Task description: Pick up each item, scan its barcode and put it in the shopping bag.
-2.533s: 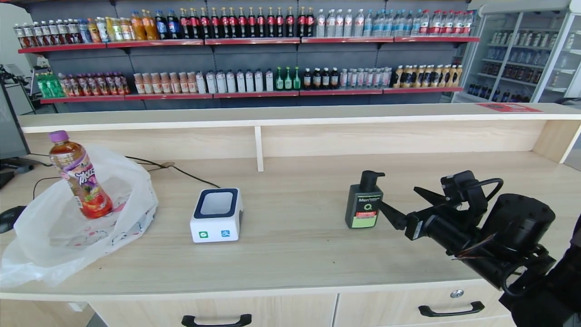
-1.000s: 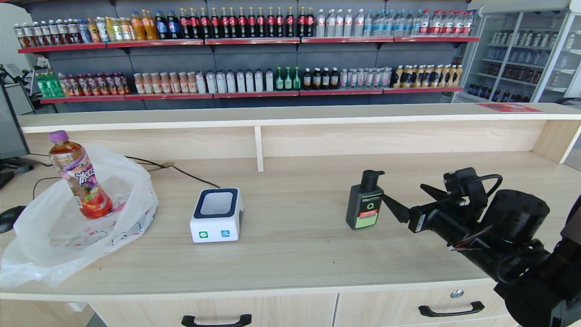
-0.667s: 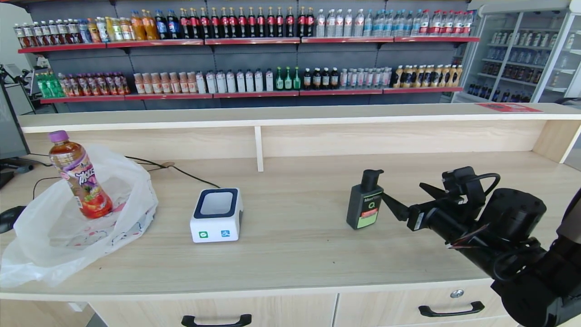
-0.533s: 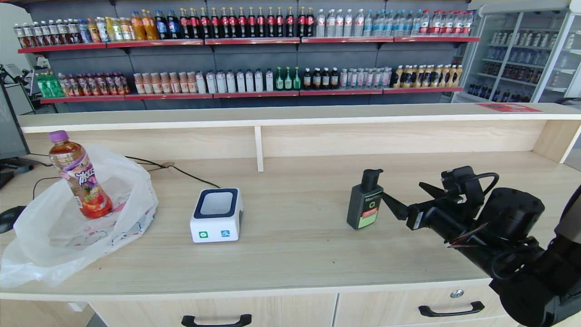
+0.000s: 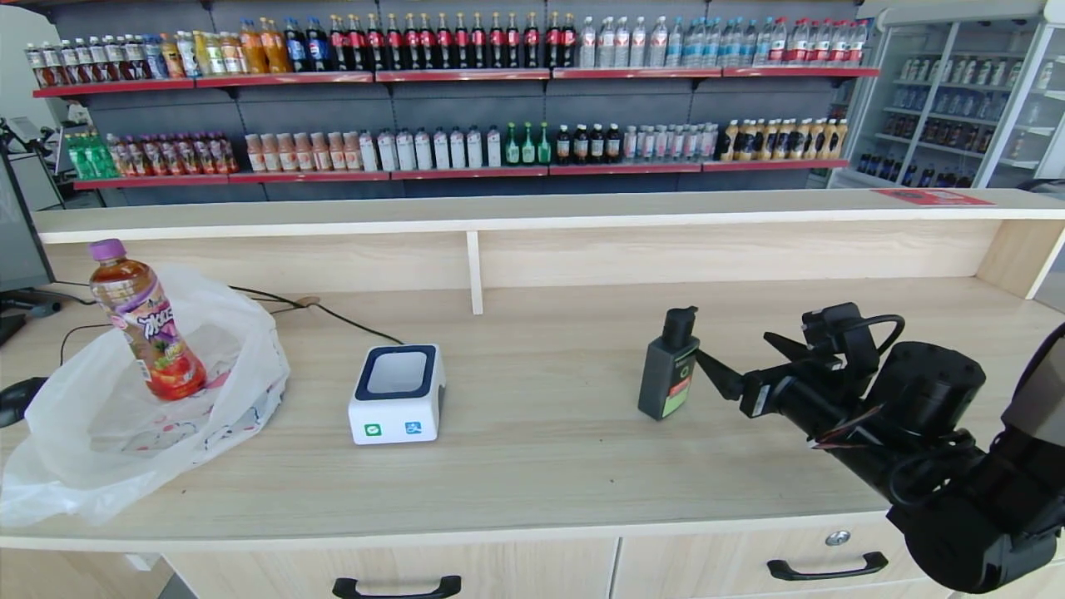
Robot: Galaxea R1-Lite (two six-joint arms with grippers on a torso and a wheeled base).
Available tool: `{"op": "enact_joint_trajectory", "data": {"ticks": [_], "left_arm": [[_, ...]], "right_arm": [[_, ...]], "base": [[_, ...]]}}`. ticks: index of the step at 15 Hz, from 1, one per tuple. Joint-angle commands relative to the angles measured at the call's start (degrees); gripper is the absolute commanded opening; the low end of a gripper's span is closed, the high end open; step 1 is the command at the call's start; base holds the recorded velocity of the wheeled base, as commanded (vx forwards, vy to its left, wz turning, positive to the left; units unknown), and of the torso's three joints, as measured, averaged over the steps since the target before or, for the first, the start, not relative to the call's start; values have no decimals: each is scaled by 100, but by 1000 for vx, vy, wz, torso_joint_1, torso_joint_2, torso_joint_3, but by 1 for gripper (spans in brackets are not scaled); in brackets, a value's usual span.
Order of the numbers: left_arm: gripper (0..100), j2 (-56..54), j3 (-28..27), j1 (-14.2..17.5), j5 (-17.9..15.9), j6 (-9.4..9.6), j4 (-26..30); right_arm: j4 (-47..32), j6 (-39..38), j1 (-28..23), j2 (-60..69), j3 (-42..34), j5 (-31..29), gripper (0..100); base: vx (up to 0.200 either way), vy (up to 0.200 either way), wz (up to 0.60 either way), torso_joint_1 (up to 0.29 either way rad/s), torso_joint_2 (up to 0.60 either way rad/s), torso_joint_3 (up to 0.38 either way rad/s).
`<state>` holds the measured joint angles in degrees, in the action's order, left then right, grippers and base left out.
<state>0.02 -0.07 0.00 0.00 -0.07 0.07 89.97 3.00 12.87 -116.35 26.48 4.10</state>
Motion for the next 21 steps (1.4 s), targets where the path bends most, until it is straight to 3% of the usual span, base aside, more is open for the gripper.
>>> {"op": "enact_joint_trajectory", "data": {"ticks": [1,21], "left_arm": [[0,-2,-1,0,0,-1,1],[0,-2,7,0,0,-1,1]], "right_arm": [[3,-1,-4,-64,59,3,100],[3,-107,-4,-644,622,12,100]], "base": [[0,0,0,0,0,0],[0,0,0,0,0,0]]}}
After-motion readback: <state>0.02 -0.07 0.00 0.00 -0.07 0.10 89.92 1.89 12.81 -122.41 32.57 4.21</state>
